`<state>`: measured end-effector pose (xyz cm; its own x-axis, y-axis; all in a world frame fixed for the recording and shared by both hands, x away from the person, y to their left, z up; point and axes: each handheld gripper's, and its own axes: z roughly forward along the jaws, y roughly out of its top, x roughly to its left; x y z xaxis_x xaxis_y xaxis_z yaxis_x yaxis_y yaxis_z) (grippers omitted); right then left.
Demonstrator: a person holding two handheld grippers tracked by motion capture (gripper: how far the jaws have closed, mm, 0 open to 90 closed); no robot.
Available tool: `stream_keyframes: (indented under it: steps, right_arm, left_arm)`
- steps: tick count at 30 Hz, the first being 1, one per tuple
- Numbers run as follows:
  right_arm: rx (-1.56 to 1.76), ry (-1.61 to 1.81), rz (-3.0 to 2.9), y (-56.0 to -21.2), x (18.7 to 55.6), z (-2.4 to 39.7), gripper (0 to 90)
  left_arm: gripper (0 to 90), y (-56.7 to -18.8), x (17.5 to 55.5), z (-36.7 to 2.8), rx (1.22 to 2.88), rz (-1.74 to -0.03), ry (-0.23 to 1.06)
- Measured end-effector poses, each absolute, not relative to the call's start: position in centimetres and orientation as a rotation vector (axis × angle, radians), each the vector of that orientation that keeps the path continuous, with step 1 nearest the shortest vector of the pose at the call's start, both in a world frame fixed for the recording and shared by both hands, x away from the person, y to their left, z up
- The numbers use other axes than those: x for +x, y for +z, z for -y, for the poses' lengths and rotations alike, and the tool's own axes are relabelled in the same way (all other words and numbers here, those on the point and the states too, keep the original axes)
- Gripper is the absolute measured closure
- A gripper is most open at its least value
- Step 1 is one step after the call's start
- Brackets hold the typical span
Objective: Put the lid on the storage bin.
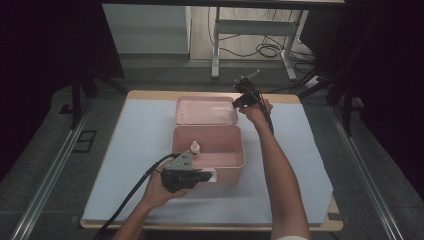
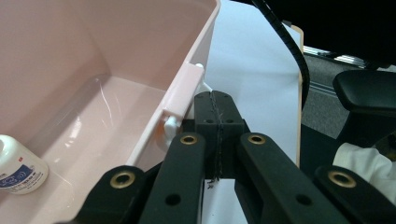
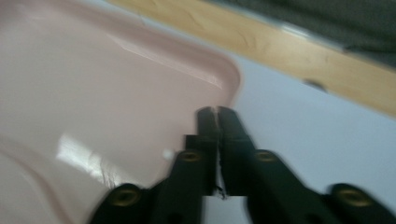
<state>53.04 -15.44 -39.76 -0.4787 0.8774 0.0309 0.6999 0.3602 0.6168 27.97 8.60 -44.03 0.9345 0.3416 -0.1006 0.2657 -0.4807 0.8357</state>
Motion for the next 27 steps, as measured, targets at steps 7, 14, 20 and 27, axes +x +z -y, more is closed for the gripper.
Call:
stream_keyframes:
  steps: [7,14,20,27]
  right_arm:
    - [1.370,0.806,-2.345,-39.3,52.4,14.7,89.7]
    - [1.437,0.821,-2.322,-39.6,53.1,14.6,78.0]
    - [1.475,0.761,-2.286,-39.3,53.7,14.1,74.7]
    - [1.560,0.725,-2.293,-40.3,54.3,14.6,71.1]
  left_arm:
    - [90.0,-44.0,27.9,-8.6,2.104,-0.428,0.100]
    - [90.0,-44.0,27.9,-8.6,2.103,-0.428,0.102]
    - [90.0,-44.0,27.9,-8.6,2.105,-0.427,0.104]
    - [90.0,-44.0,27.9,-8.6,2.106,-0.426,0.104]
